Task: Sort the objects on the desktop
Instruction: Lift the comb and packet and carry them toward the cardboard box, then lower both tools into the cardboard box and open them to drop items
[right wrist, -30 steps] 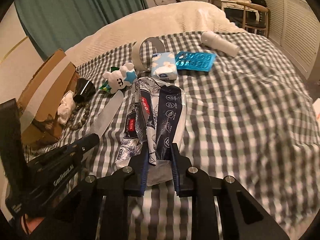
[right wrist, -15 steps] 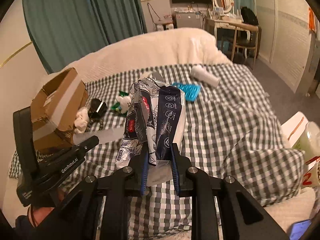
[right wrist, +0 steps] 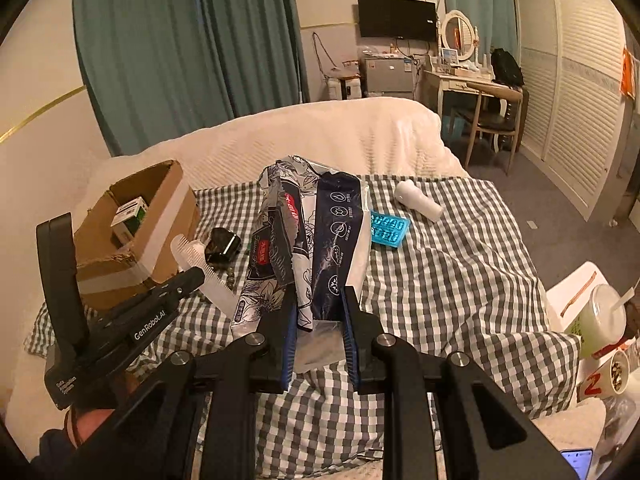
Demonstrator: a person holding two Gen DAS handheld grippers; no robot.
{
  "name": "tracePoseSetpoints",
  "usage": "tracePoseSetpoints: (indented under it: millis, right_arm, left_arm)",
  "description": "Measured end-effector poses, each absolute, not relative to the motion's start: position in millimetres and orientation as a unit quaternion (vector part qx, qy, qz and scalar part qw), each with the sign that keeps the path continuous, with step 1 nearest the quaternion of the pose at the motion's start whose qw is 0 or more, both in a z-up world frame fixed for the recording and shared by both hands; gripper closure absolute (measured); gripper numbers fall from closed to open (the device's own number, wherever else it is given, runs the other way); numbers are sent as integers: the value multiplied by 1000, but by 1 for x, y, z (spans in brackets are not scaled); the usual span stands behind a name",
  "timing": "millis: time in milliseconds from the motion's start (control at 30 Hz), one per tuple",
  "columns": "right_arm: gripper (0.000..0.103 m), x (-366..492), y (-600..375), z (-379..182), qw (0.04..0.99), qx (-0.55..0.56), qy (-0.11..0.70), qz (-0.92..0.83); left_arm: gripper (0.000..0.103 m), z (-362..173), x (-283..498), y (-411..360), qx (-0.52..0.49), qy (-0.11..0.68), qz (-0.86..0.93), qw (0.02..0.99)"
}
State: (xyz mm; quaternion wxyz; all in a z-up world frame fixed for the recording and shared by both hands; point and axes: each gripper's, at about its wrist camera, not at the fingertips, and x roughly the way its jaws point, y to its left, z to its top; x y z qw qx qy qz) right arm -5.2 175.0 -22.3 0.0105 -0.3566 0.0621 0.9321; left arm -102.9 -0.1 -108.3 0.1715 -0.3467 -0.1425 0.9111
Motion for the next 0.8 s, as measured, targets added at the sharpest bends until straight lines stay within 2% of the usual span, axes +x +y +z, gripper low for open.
tracePoseSetpoints:
  millis: [367,800]
  right_arm:
    - [84,-19,146,-2,-13,-346,40,937]
    - [84,-79,38,51,-124,-311,0,942]
  left_arm:
    - [99,-67,-103,-32,-294,-167,930,146]
    - [99,9,-116,-156,-209,-217,953,40]
